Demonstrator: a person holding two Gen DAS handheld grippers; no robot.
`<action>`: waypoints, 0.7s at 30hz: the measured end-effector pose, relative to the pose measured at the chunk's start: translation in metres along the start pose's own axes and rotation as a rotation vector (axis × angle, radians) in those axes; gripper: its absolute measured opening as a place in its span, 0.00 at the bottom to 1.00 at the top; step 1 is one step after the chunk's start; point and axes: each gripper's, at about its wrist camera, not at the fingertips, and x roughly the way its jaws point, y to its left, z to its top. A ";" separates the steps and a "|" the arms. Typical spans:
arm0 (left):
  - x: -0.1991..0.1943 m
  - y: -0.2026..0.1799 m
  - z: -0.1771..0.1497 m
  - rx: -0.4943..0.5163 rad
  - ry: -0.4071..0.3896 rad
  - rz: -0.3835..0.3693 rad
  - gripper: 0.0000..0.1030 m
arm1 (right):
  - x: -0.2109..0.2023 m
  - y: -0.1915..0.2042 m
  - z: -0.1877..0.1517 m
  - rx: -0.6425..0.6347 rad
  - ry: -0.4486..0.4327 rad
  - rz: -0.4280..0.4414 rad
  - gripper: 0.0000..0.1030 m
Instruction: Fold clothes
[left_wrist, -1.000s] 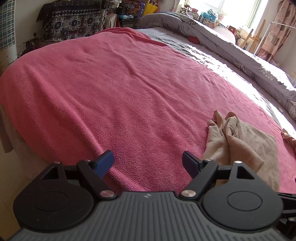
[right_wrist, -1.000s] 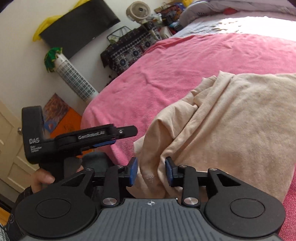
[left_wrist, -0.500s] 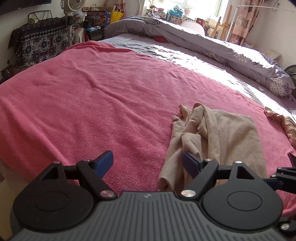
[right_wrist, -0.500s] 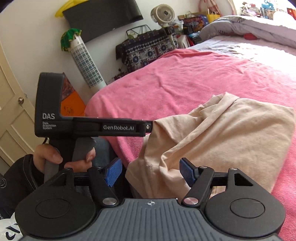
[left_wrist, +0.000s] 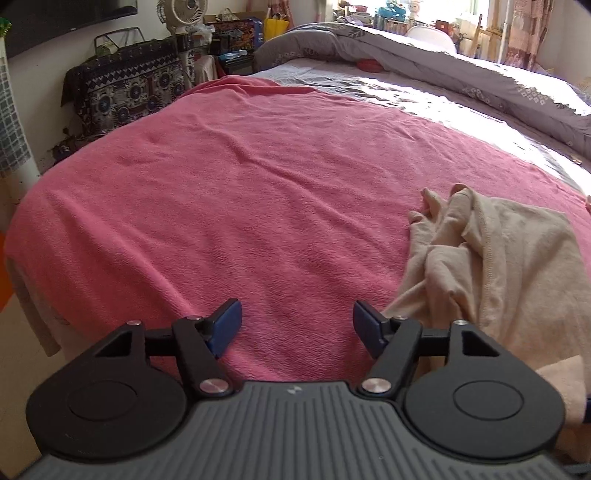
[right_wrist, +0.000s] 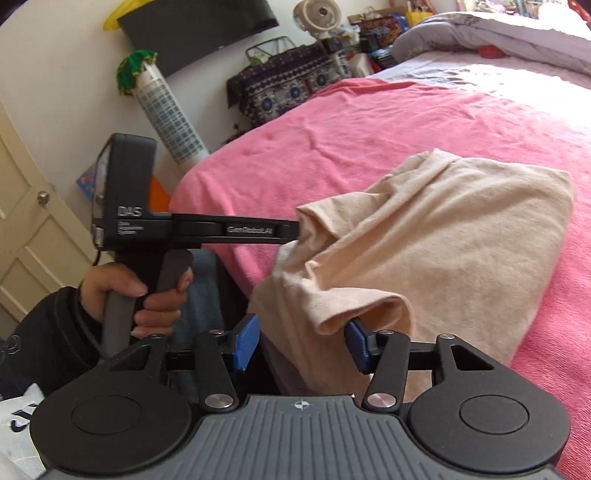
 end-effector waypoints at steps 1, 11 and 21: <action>0.000 0.004 0.000 0.000 -0.004 0.049 0.64 | 0.001 0.003 0.000 -0.017 0.010 0.046 0.51; -0.029 0.016 -0.001 0.021 -0.008 -0.312 0.73 | 0.000 0.001 -0.003 0.015 0.063 0.159 0.66; -0.033 -0.020 -0.023 0.140 0.030 -0.373 0.78 | -0.078 -0.032 0.020 0.049 -0.185 0.128 0.76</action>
